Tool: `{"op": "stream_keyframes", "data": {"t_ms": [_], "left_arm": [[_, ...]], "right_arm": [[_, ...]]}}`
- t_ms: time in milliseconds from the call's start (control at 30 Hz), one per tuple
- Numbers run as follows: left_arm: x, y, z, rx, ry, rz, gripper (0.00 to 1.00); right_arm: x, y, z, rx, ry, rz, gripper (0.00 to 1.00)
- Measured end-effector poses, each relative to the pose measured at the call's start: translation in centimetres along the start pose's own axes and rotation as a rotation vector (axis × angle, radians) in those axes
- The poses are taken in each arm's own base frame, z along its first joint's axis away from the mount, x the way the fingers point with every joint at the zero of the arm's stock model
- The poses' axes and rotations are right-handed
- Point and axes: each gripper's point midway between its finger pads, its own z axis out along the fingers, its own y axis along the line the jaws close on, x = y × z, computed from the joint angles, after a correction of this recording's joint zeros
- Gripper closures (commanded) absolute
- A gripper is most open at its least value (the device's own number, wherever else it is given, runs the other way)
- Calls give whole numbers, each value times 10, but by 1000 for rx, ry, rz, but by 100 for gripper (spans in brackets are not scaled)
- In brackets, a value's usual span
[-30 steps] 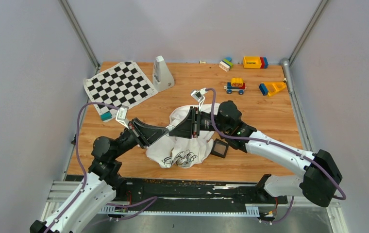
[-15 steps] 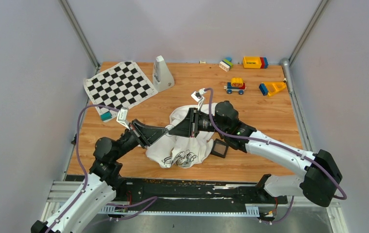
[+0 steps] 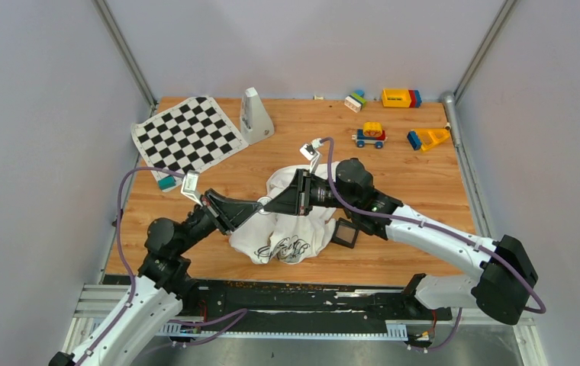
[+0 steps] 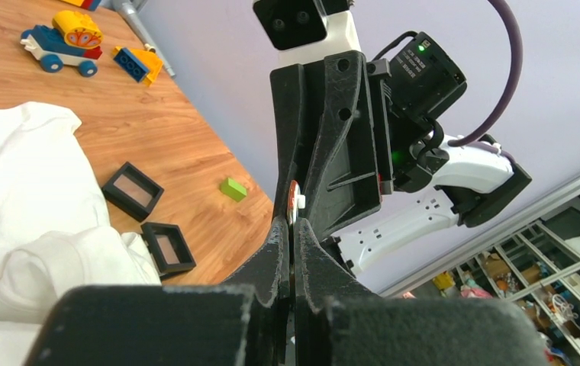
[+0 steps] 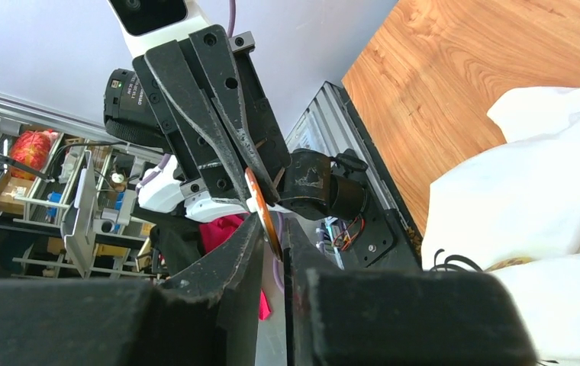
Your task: Remove the brooch from the garment
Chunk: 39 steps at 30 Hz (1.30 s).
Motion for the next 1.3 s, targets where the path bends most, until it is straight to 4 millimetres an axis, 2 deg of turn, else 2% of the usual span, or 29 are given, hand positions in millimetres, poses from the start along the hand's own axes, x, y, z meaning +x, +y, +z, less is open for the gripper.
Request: {"op": "stream_keyframes", "data": {"t_ms": [200, 267, 433, 600, 700, 800, 900, 1000, 1067, 1133, 1200, 1267, 1300], "left_arm": [[0, -1, -3, 0, -4, 16, 100], [0, 0, -4, -11, -1, 25, 100], [2, 7, -5, -65, 23, 51, 100], [16, 19, -3, -113, 111, 57, 100], [38, 27, 2, -133, 214, 39, 100], [70, 26, 6, -132, 353, 33, 100], [97, 21, 15, -131, 482, 50, 100], [123, 25, 25, -160, 602, 72, 100], [142, 40, 30, -220, 679, 77, 100], [158, 64, 29, -311, 733, 79, 100], [167, 94, 20, -431, 769, 77, 100], [161, 122, 11, -543, 766, 66, 100], [152, 137, 8, -599, 738, 60, 100]], "right_arm": [[-1, -6, 0, 30, -11, 9, 40], [-2, -12, 0, 49, -21, 5, 33], [-4, -27, -15, 123, -56, -21, 27], [-6, -36, -51, 241, -117, -60, 23], [-7, -50, -80, 360, -173, -56, 21], [-5, -78, -108, 530, -221, -22, 20], [7, -111, -133, 712, -238, 34, 20], [25, -142, -158, 873, -240, 90, 23], [36, -157, -171, 951, -239, 116, 25], [44, -168, -181, 1011, -237, 132, 26], [48, -176, -187, 1056, -237, 138, 25], [49, -185, -191, 1104, -235, 138, 25], [51, -191, -192, 1140, -225, 138, 25]]}}
